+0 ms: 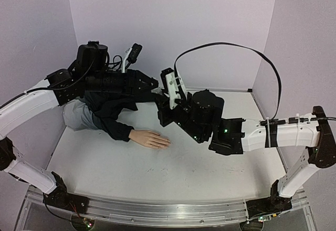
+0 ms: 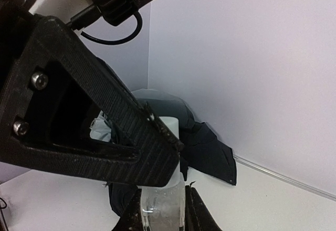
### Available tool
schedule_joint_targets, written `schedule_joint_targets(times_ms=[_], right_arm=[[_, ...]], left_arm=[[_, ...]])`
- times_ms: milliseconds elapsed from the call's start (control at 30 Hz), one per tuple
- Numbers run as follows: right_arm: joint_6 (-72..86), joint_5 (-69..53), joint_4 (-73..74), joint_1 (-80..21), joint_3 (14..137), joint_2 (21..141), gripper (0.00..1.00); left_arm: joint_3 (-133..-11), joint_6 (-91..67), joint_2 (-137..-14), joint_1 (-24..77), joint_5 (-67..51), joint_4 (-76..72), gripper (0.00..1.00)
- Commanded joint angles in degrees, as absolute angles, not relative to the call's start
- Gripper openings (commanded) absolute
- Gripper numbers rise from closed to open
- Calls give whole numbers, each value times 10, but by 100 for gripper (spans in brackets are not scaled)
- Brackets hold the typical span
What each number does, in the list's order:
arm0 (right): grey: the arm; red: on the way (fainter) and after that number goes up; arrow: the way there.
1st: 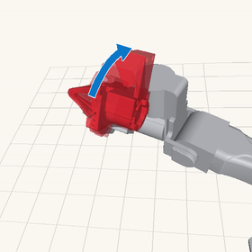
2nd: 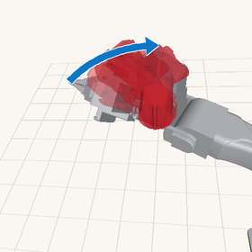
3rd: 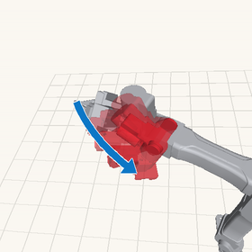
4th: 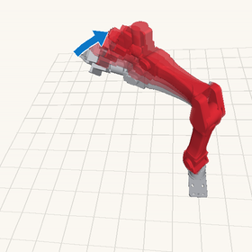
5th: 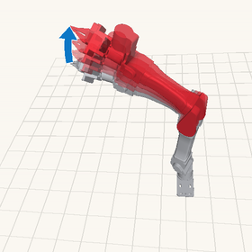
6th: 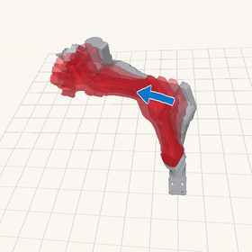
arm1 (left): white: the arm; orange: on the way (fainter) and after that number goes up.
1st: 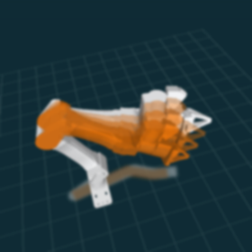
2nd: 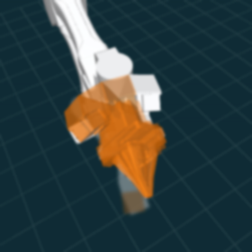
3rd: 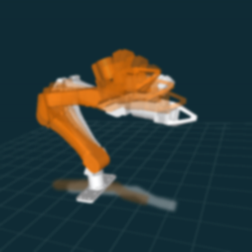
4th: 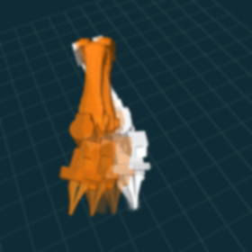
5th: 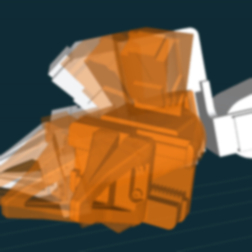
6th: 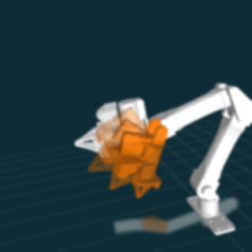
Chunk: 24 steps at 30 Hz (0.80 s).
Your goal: Paint the nails
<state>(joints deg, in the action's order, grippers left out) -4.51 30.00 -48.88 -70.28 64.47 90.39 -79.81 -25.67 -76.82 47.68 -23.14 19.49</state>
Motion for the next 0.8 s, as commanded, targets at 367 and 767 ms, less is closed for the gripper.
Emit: schedule_joint_targets(times_ms=[367,767], right_arm=[[-32,145,-545,-687,659,869,0],[149,-574,-601,-529,615,822,0]], left_arm=[[-835,-165,-795,482,-375,167,0],[-873,-79,-815,487,-690,157,0]])
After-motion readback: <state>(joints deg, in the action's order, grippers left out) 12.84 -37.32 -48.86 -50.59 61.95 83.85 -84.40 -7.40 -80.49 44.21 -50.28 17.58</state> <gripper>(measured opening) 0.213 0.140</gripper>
